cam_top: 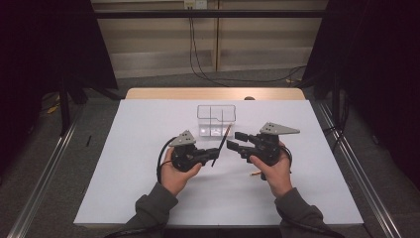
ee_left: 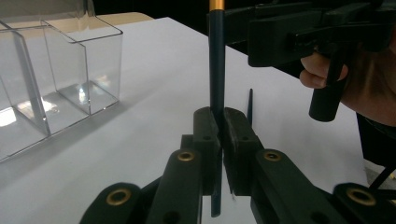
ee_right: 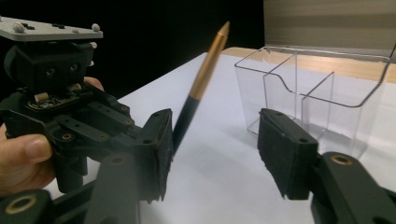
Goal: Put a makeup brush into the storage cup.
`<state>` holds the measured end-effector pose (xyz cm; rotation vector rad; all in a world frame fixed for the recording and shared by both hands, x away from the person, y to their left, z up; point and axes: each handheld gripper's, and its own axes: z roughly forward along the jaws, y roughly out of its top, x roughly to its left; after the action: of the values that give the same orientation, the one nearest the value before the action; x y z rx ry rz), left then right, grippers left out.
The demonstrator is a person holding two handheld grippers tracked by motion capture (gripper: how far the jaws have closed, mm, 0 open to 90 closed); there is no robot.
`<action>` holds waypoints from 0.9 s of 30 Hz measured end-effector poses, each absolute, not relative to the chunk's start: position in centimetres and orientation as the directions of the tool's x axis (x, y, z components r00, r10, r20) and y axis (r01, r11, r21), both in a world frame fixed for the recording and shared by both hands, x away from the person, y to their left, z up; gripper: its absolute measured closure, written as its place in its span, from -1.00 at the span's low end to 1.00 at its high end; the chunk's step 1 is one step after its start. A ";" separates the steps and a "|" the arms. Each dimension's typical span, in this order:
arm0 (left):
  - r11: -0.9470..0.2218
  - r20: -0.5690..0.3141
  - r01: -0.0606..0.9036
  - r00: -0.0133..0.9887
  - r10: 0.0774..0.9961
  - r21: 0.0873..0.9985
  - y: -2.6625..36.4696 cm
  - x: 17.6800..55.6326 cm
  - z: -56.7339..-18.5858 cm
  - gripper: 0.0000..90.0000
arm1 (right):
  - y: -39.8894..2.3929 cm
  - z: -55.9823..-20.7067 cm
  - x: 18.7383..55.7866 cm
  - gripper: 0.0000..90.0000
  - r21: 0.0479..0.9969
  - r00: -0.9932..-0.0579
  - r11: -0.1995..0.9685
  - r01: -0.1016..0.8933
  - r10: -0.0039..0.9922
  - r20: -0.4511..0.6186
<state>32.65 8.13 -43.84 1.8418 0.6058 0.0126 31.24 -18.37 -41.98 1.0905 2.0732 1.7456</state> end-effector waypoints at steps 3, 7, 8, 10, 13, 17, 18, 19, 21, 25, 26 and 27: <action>-0.228 -0.281 0.393 0.871 0.404 0.891 8.0 32.6 -43.8 0.88 | -18.0 -41.9 31.4 0.17 0.915 -0.706 0.020 0.404 0.643 0.298; -0.233 -0.277 0.388 0.875 0.397 0.892 7.8 32.5 -43.8 0.88 | -17.7 -41.9 31.6 0.32 0.912 -0.711 0.010 0.410 0.630 0.313; -0.235 -0.276 0.387 0.876 0.395 0.892 7.8 32.5 -43.8 0.88 | -17.6 -41.9 31.6 0.34 0.912 -0.710 0.008 0.411 0.631 0.314; -0.230 -0.277 0.385 0.877 0.392 0.894 7.8 32.5 -43.9 0.88 | -17.5 -41.8 31.7 0.43 0.911 -0.711 0.000 0.412 0.626 0.321; -0.228 -0.276 0.384 0.877 0.393 0.895 7.8 32.5 -43.9 0.88 | -17.5 -41.7 31.8 0.58 0.912 -0.716 -0.009 0.411 0.616 0.329; -0.230 -0.273 0.377 0.883 0.382 0.897 7.8 32.5 -44.0 0.88 | -17.4 -41.7 31.8 0.72 0.908 -0.722 -0.020 0.418 0.600 0.345; -0.231 -0.273 0.377 0.884 0.381 0.897 7.7 32.5 -44.0 0.88 | -17.4 -41.6 31.7 0.75 0.906 -0.723 -0.025 0.422 0.593 0.353; -0.224 -0.279 0.379 0.883 0.378 0.898 7.7 32.5 -44.0 0.88 | -17.4 -41.6 31.7 0.78 0.903 -0.724 -0.033 0.428 0.586 0.364; -0.232 -0.282 0.382 0.885 0.370 0.894 7.7 32.6 -44.1 1.00 | -17.2 -41.6 31.7 0.84 0.899 -0.729 -0.036 0.436 0.572 0.376; -0.212 -0.274 0.369 0.887 0.372 0.905 7.7 32.7 -44.2 0.93 | -16.9 -41.4 31.7 0.85 0.904 -0.737 -0.026 0.426 0.569 0.364; -0.204 -0.276 0.373 0.881 0.384 0.905 7.8 32.7 -44.2 0.86 | -16.9 -41.3 31.7 0.85 0.906 -0.739 -0.020 0.424 0.571 0.358; -0.206 -0.283 0.378 0.882 0.376 0.903 8.0 32.9 -44.2 0.82 | -16.9 -41.2 31.7 0.85 0.907 -0.739 -0.018 0.421 0.573 0.355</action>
<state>32.88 7.95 -44.20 1.8138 0.5670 -0.0015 31.68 -16.86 -41.25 1.0766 2.1113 1.8704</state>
